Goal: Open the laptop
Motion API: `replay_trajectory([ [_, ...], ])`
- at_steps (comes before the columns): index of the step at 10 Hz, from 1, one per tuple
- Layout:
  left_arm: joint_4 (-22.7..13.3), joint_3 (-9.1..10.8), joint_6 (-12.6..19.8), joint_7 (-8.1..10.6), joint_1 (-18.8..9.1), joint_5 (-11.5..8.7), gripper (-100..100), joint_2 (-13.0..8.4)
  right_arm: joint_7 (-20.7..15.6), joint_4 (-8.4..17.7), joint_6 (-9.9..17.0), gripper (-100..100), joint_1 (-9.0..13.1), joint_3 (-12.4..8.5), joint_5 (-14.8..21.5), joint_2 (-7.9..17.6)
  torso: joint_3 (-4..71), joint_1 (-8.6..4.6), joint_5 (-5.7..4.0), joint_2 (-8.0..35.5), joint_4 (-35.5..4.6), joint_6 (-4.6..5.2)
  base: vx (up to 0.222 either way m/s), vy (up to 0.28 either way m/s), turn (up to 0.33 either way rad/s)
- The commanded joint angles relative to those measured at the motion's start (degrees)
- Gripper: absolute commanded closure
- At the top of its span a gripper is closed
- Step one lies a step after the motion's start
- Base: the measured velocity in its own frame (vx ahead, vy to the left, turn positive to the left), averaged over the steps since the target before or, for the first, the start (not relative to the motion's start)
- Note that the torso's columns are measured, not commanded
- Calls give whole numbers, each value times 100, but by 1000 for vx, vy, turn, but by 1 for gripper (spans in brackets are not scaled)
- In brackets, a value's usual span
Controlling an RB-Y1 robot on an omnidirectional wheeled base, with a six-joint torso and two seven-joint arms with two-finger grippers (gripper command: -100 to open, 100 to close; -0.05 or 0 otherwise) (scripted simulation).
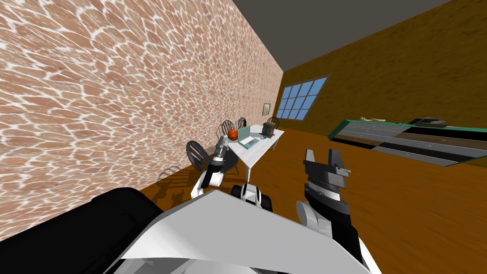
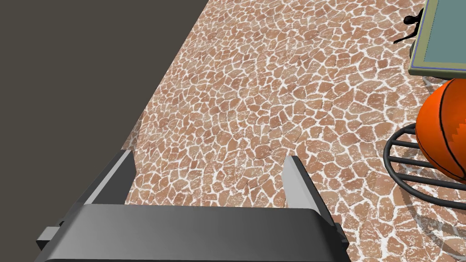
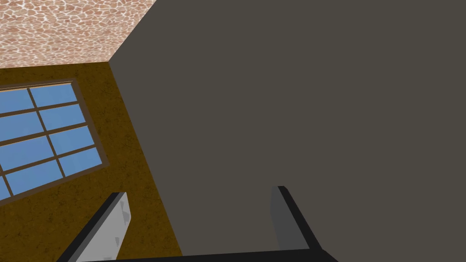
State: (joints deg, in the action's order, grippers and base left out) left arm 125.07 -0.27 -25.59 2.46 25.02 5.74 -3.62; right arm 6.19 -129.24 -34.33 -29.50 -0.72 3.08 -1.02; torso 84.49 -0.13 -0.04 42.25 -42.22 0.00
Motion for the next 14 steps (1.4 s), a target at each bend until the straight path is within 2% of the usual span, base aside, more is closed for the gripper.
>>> replay_trajectory([
  [1,-254,177,301,119,-422,-30,-100,-349,0,0,0,0,0,0,0,0,5,7,2,5,-5,0,-24,-100,17],
  [2,-373,250,444,166,-584,-35,-100,-477,0,0,0,0,0,0,0,0,8,9,3,0,-5,0,-18,-111,26],
  [3,-373,250,444,166,-616,-35,-100,-477,0,0,0,0,0,0,0,0,10,9,3,-1,-5,-1,-1,-80,11],
  [5,-662,416,763,275,-1009,-40,-100,-735,0,0,0,0,-1,0,0,0,12,21,6,-3,-4,0,3,-89,25],
  [6,-662,416,770,275,-1057,-40,-100,-735,0,0,0,0,-1,0,0,0,10,8,3,0,-5,-1,-1,-90,14],
  [8,-1021,606,1117,398,-1459,-39,-100,-995,0,0,0,0,0,0,0,0,6,15,4,5,-7,0,3,-93,30],
  [9,-1021,606,1142,398,-1557,-39,-100,-995,0,0,0,0,-1,0,0,0,9,9,3,1,-5,-1,20,-98,17],
  [10,-1226,709,1335,463,-1786,-35,-100,-1124,0,0,0,0,-1,0,0,0,11,11,3,-2,-5,0,18,-100,26],
  [11,-1226,709,1343,463,-1825,-35,-100,-1124,0,0,0,0,-1,0,0,0,10,11,3,0,-5,-1,8,-82,17],
  [12,-1449,816,1552,531,-2063,-28,-100,-1252,0,0,0,0,-1,0,0,0,7,18,5,5,-6,0,11,-94,22],
  [13,-1449,816,1552,531,-2102,-28,-100,-1252,0,0,0,0,-1,0,0,0,7,14,5,4,-6,-1,13,-74,23],
  [14,-1688,927,1767,601,-2332,-19,-100,-1379,0,0,0,0,-1,0,0,1,7,18,5,4,-6,-1,8,-97,44],
])
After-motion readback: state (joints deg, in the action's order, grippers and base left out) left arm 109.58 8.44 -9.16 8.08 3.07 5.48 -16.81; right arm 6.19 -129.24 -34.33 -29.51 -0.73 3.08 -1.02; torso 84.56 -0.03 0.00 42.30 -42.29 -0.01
